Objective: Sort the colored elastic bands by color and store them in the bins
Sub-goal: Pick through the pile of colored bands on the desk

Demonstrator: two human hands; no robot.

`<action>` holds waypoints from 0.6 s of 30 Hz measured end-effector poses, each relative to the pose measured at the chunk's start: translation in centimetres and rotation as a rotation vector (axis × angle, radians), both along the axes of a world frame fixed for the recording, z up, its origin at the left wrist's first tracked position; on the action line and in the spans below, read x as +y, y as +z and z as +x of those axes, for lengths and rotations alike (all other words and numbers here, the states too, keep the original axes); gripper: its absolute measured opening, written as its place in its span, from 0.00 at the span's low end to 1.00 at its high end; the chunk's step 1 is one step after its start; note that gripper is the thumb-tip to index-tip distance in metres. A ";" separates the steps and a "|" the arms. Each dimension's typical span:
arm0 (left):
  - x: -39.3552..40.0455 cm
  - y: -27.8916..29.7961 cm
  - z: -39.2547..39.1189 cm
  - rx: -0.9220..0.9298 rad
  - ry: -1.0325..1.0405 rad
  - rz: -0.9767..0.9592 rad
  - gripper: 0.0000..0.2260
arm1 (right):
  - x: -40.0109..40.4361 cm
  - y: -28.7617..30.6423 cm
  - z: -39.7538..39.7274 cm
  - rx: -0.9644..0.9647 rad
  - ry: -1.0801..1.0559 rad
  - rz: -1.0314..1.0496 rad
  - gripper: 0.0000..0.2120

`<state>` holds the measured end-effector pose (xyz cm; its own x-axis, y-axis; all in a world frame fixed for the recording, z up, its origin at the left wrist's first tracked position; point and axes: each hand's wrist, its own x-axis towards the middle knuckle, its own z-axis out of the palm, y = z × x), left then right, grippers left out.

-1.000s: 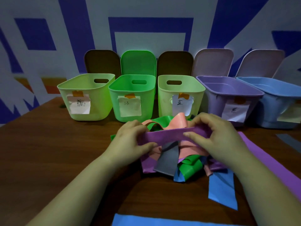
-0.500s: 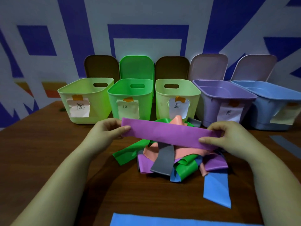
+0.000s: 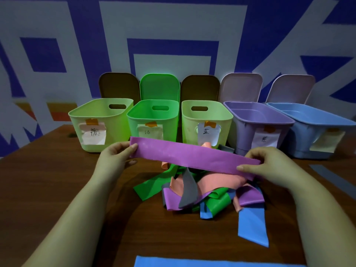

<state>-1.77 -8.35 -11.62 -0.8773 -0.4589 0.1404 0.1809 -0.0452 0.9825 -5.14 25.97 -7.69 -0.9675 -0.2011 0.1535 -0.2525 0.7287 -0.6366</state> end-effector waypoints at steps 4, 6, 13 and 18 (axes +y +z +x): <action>-0.2 0.1 0.0 0.041 -0.007 0.104 0.02 | 0.0 1.3 0.1 -0.023 0.042 -0.043 0.06; -0.2 0.3 0.0 0.046 -0.012 0.138 0.02 | 0.4 2.4 0.4 -0.029 0.071 -0.064 0.02; 0.5 0.4 0.3 0.013 -0.109 0.078 0.03 | 2.5 4.7 3.9 -0.043 0.088 -0.148 0.06; 3.0 0.0 1.4 -0.015 -0.234 0.015 0.03 | 4.5 3.2 8.1 -0.038 -0.005 -0.276 0.13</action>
<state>-0.37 -5.32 -11.64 -0.9618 -0.2451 0.1216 0.1494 -0.0983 0.9839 2.93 30.47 -4.44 -0.9745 -0.1516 0.1655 -0.2214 0.5274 -0.8203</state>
